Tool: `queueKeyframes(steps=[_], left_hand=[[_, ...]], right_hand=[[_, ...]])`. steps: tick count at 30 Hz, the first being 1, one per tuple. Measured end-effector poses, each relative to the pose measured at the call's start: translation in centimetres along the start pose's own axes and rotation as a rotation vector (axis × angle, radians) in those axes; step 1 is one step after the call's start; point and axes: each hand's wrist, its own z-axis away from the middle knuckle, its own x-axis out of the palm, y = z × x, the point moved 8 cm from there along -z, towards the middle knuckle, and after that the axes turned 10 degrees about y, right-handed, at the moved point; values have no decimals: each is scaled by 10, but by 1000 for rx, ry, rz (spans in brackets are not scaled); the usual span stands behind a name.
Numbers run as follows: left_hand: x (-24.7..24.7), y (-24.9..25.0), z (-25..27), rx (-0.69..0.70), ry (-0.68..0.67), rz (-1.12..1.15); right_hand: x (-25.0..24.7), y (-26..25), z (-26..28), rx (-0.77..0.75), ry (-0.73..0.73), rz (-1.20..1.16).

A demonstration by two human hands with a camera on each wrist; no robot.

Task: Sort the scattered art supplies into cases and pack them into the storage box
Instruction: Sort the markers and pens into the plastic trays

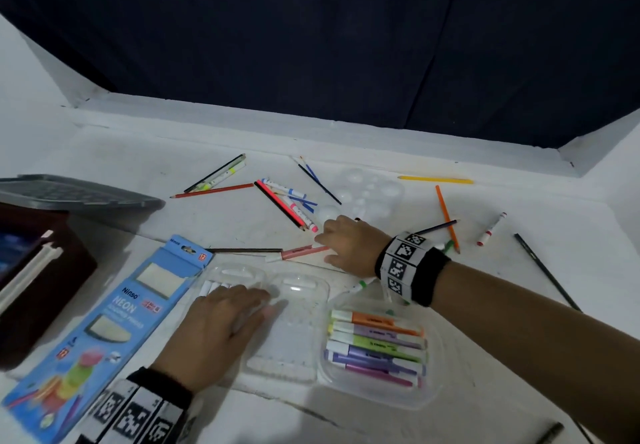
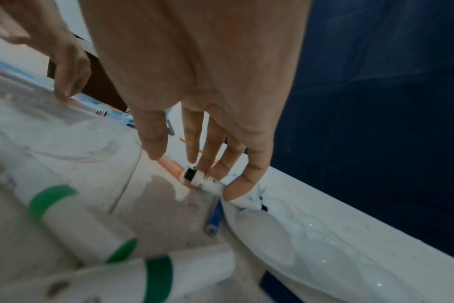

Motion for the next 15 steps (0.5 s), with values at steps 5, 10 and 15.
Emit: queueKeyframes(steps=[5,10,15], left_hand=[[-2,-5,-5,-63,16,8],[-1,-2,-7,-71,-6,-15],[-3,0,-4,-80,-18,7]], right_hand=[[-6,-7,-4,-122,188,150],[-21,-4,-2,-42,243,3],[-61,16,25,225,287,-314]])
